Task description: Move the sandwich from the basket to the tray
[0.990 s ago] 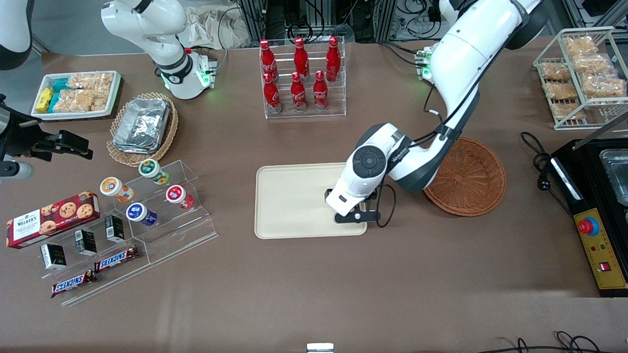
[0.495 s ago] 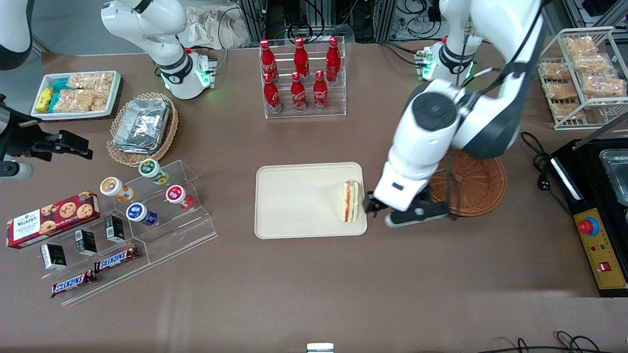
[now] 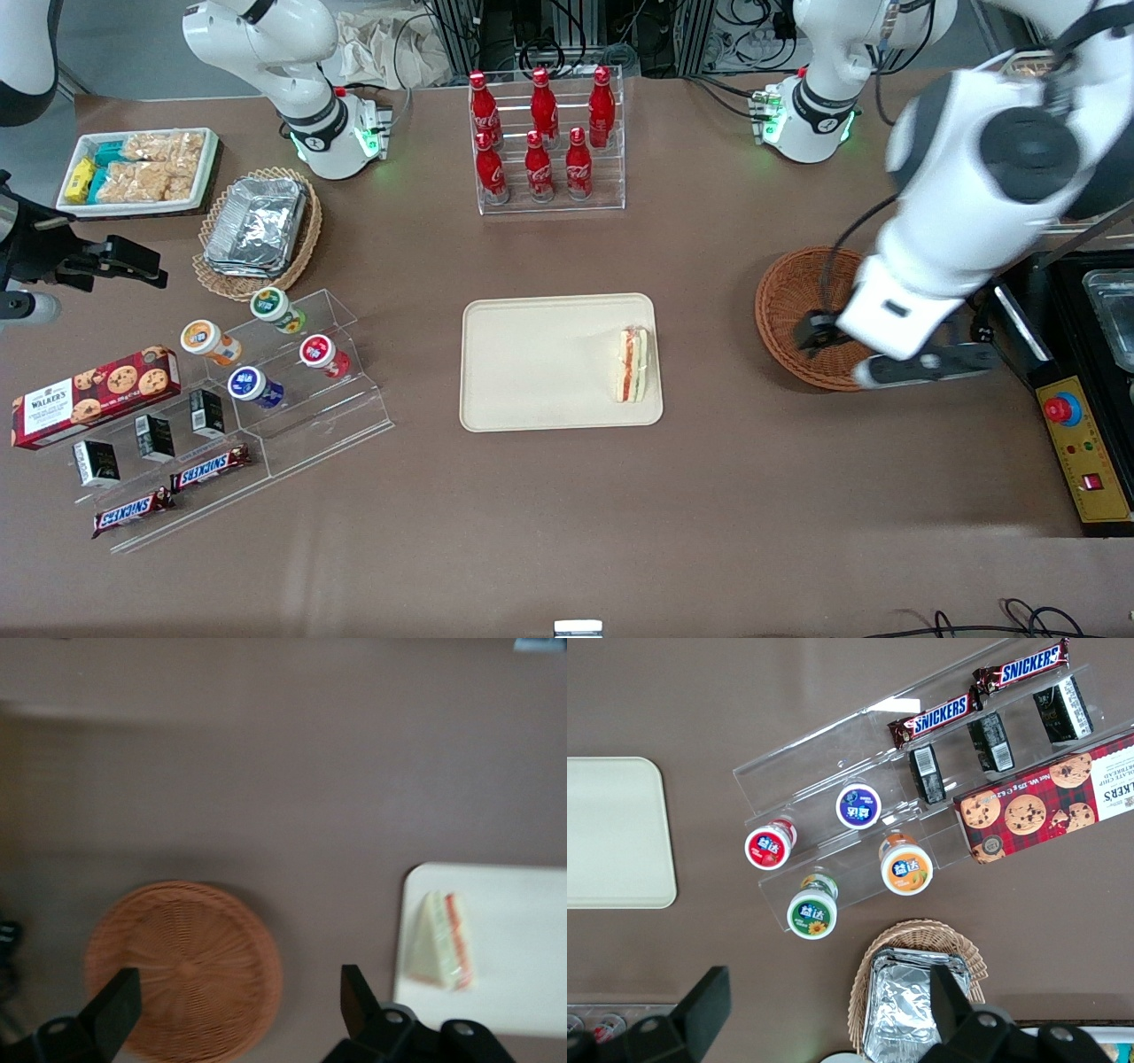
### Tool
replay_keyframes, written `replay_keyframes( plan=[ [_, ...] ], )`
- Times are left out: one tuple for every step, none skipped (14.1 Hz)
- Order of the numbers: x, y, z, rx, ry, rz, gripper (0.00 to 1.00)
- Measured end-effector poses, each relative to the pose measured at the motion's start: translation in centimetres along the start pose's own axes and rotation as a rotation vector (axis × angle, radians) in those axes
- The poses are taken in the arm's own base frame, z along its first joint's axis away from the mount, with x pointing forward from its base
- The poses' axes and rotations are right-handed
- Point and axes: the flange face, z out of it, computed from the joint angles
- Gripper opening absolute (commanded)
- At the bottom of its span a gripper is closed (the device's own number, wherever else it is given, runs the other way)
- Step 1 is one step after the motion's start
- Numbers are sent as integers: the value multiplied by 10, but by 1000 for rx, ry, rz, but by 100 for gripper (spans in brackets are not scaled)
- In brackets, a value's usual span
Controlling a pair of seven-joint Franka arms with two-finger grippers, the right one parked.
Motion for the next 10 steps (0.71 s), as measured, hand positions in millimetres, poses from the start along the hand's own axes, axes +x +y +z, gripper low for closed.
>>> replay_keyframes(
  plan=[
    [-3,-32,-10,3,-10,33,100],
    [-8,-60,-17,-2,-15,63,100],
    [-16,-78,-21,-7,-19,95,100],
    [-24,-87,-24,-9,-22,121,100],
    [-32,-89,-27,-9,-28,145,100],
    [-39,-90,-30,-9,-41,177,100],
    [-46,-92,-34,-9,-59,220,100],
    [-51,-99,-38,-11,-71,255,100],
    [-54,-107,-41,-12,-77,272,100],
    [-54,-114,-42,-13,-80,278,100]
  ],
)
